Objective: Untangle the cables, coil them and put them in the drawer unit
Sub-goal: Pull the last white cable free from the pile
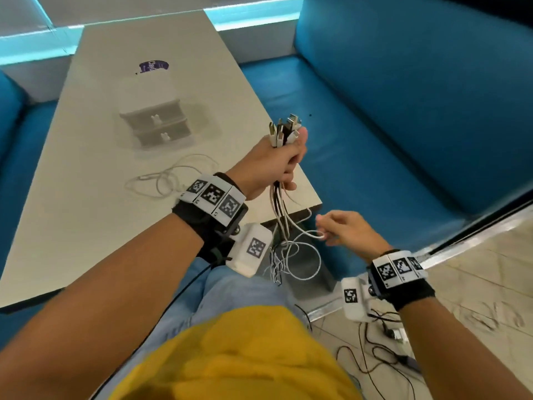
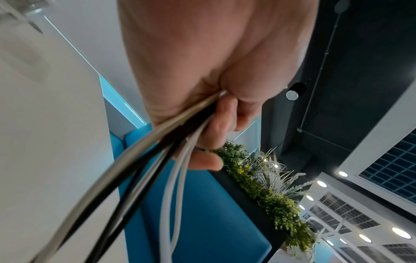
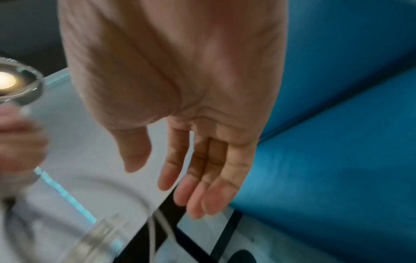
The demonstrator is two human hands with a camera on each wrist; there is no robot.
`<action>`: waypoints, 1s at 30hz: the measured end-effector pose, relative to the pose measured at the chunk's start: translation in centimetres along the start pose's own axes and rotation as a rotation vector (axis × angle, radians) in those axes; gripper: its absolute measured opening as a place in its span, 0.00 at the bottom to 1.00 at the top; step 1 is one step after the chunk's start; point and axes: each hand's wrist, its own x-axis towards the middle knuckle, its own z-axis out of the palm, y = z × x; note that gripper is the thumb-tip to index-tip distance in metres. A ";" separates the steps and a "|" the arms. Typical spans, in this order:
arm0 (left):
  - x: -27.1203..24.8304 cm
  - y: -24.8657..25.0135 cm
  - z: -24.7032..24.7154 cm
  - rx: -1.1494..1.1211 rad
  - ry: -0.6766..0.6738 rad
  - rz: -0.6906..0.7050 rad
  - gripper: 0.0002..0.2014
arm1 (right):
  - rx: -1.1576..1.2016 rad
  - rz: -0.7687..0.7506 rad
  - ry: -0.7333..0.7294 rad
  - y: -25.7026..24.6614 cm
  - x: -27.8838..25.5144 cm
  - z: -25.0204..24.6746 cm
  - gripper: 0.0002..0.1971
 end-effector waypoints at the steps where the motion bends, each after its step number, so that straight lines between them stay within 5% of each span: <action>1: 0.1 0.2 0.3 -0.014 -0.005 0.002 0.21 | -0.027 0.002 -0.044 0.3 -0.1 0.5 0.13; 8: 1.0 0.6 0.8 0.034 0.060 0.020 0.21 | 0.013 0.131 -0.229 1.6 -1.4 1.2 0.27; 15: 1.9 0.0 0.2 0.022 0.149 -0.022 0.22 | 0.228 0.067 -0.316 4.0 -1.3 -0.7 0.16; 18: 2.1 0.3 -0.4 0.003 0.183 -0.026 0.21 | 0.072 0.019 -0.241 5.1 -0.6 -2.0 0.05; 23: 2.3 1.0 -1.9 -0.031 0.211 -0.015 0.22 | -0.361 0.057 -0.056 9.2 1.1 -4.1 0.07; 30: 2.3 1.5 -2.4 -0.034 0.215 -0.007 0.23 | 0.298 0.469 0.089 11.7 0.2 -4.2 0.14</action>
